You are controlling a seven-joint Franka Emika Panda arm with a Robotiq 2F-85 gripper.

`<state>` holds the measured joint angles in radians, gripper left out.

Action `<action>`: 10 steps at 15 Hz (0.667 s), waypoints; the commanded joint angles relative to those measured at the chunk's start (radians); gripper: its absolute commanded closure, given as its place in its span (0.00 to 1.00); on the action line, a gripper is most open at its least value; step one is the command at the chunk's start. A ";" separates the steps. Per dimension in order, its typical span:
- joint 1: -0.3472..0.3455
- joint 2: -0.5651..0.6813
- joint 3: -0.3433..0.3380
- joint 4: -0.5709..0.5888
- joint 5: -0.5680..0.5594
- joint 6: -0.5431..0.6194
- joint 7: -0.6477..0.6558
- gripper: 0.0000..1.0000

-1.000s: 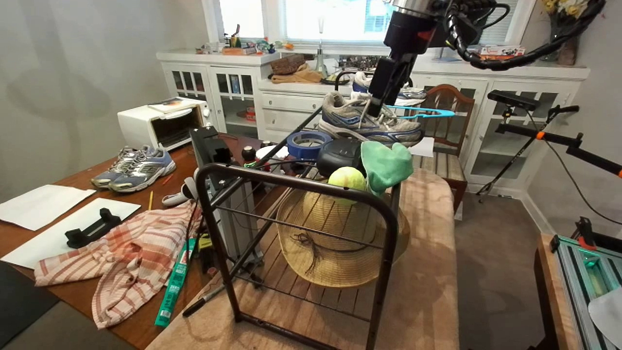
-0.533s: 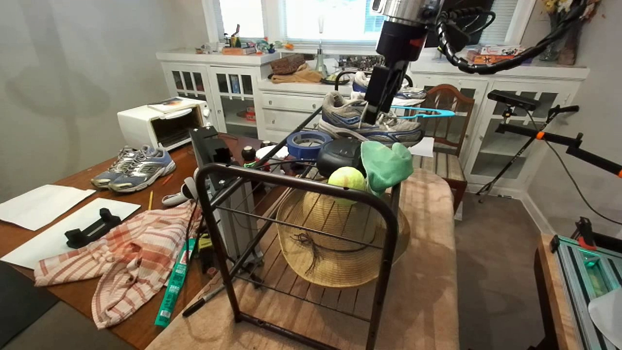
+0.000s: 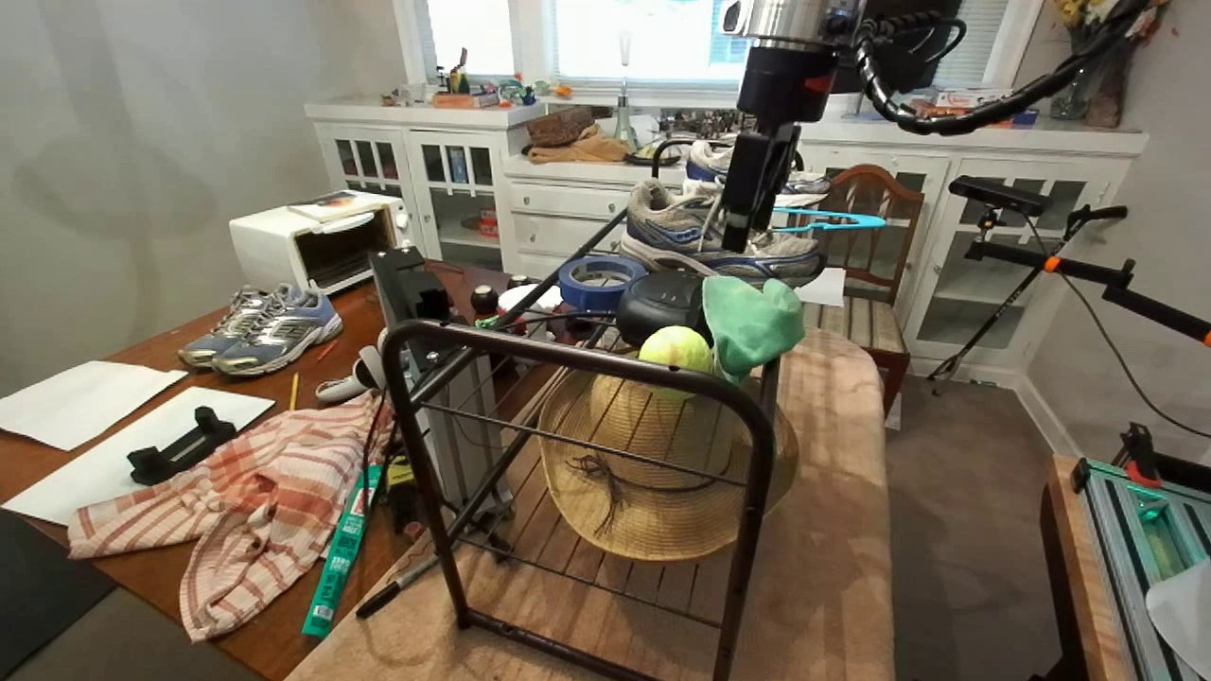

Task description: Put the green towel over the black alarm clock.

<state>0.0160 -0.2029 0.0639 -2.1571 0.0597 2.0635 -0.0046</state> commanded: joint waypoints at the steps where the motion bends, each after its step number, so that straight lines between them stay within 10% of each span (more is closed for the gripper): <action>1: 0.015 0.020 -0.020 -0.017 0.026 0.031 -0.062 0.12; 5: 0.019 0.037 -0.018 -0.035 0.024 0.074 -0.110 0.35; 10: 0.028 0.056 -0.014 -0.061 0.016 0.137 -0.157 0.33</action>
<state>0.0263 -0.1553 0.0585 -2.1927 0.0706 2.1487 -0.1237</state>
